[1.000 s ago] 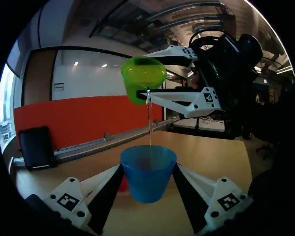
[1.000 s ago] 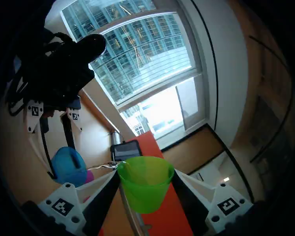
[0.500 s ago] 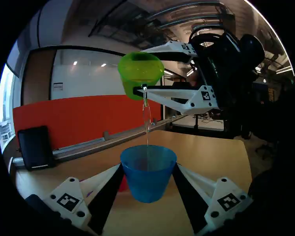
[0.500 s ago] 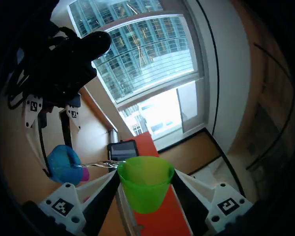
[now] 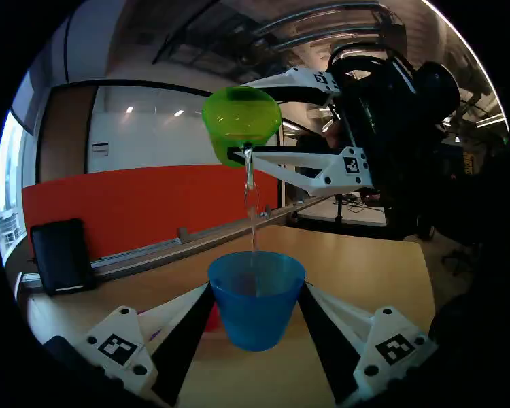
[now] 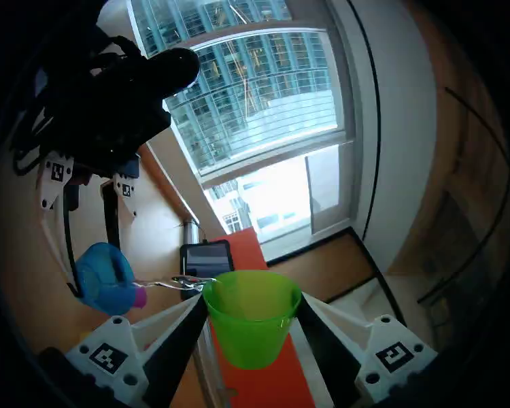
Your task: Pour water
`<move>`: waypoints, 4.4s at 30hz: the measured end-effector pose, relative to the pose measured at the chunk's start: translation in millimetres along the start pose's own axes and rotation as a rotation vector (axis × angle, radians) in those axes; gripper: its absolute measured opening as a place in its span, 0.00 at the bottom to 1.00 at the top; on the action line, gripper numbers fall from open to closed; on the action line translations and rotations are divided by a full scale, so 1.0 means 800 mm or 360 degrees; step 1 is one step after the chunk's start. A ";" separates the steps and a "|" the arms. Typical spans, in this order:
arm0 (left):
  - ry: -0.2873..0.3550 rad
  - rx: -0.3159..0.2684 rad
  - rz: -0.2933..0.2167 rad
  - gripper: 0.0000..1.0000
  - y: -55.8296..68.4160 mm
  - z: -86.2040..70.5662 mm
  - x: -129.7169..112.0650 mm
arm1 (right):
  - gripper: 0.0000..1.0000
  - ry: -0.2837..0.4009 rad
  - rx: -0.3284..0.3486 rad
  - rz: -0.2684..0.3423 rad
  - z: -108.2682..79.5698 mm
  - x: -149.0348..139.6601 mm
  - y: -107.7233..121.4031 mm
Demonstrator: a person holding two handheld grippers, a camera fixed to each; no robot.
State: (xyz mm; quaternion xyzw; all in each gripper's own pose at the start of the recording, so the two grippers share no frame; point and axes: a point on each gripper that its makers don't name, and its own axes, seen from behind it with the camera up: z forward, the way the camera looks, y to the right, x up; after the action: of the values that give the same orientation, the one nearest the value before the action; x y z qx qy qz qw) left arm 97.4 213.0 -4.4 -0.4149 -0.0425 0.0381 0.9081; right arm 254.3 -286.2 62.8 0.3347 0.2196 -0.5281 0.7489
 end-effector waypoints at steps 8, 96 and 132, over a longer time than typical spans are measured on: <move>-0.0004 0.0000 0.0004 0.85 0.000 -0.002 -0.001 | 0.91 0.0003 -0.0013 -0.0034 0.002 0.002 0.003; -0.0014 -0.0011 -0.0016 0.85 -0.002 0.010 -0.003 | 0.91 0.0040 -0.0090 -0.0637 0.007 0.040 0.007; 0.0010 0.0020 0.0009 0.85 -0.007 0.003 0.013 | 0.91 -0.0001 -0.0051 0.0830 -0.008 0.001 -0.002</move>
State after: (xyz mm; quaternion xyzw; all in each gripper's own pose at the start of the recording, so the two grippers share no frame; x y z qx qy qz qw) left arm 107.7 212.0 2.1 -0.4094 -0.0382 0.0397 0.9107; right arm 253.6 -282.5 57.3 0.3680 0.1340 -0.3137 0.8650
